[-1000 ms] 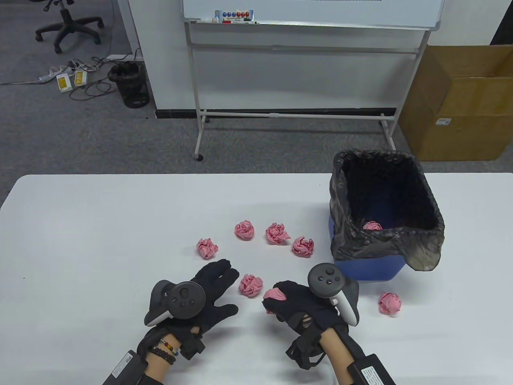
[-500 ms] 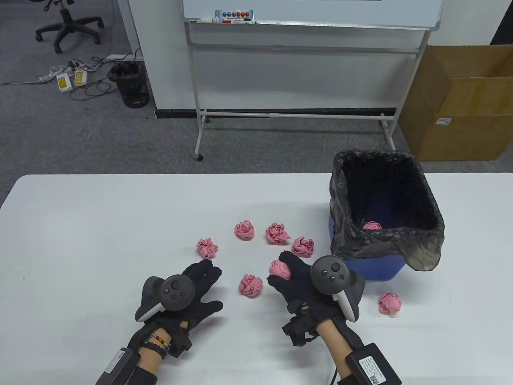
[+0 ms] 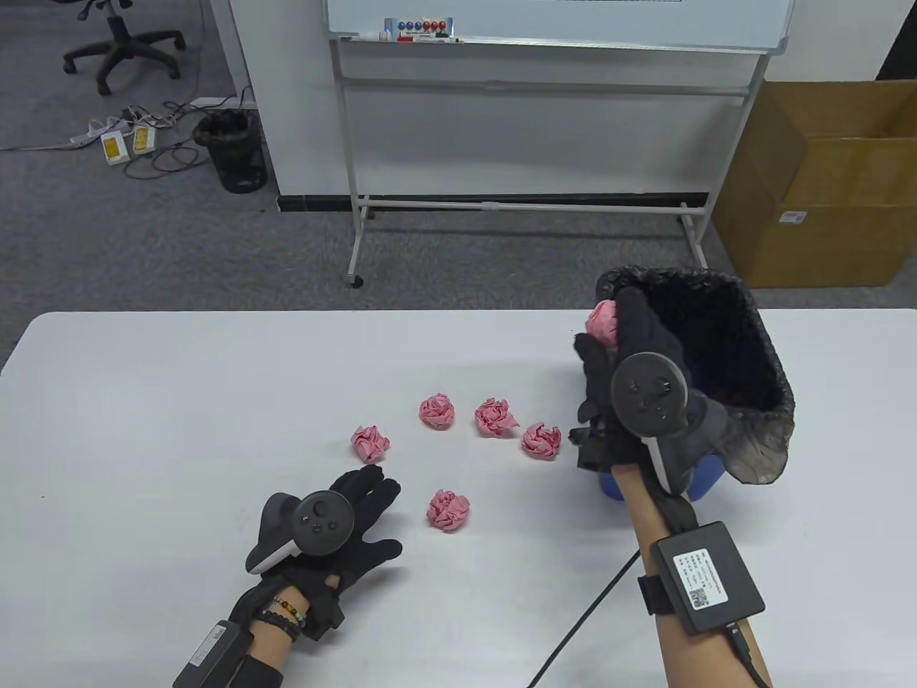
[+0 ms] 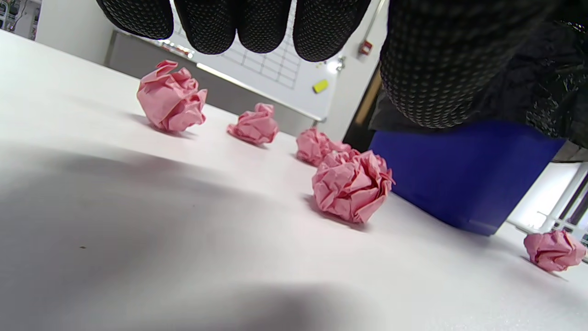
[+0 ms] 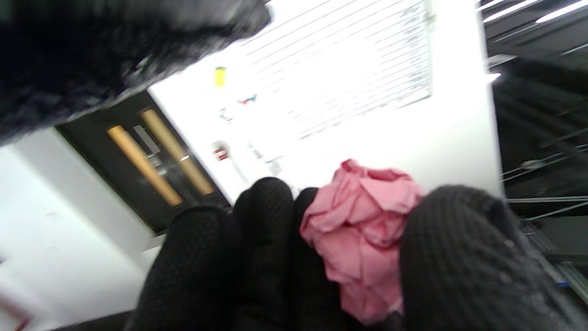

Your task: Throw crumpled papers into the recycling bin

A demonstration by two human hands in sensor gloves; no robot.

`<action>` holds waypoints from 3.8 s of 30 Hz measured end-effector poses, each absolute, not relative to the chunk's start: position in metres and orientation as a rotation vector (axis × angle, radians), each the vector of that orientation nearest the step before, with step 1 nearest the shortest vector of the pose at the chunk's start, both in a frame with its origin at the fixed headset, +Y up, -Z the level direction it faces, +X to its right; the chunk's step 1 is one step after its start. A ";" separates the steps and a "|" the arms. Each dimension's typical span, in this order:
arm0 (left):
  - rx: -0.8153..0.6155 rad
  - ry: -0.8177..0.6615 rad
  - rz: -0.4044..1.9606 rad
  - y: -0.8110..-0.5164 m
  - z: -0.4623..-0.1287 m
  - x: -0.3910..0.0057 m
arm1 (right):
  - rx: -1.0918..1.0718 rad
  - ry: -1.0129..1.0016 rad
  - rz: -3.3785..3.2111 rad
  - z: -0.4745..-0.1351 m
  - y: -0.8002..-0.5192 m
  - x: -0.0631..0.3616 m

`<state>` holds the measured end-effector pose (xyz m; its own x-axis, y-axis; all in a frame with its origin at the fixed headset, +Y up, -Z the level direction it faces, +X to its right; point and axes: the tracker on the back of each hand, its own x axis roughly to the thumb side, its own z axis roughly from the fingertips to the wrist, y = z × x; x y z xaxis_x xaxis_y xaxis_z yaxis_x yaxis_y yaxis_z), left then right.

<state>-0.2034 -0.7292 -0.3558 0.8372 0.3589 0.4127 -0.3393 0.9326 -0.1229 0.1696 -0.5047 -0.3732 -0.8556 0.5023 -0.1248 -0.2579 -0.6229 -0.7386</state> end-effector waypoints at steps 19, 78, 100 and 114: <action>-0.070 -0.450 0.342 -0.731 -0.356 -0.196 | -0.294 -0.561 2.717 -0.377 -0.525 0.140; -0.030 -0.111 0.347 -0.716 -0.445 -0.208 | 0.183 0.118 2.879 -0.317 -0.701 0.071; -0.062 0.026 0.112 -0.753 -0.485 -0.196 | 0.196 0.129 2.912 -0.318 -0.703 0.066; 0.033 -0.018 0.180 -0.716 -0.442 -0.199 | 0.175 0.074 2.891 -0.320 -0.699 0.069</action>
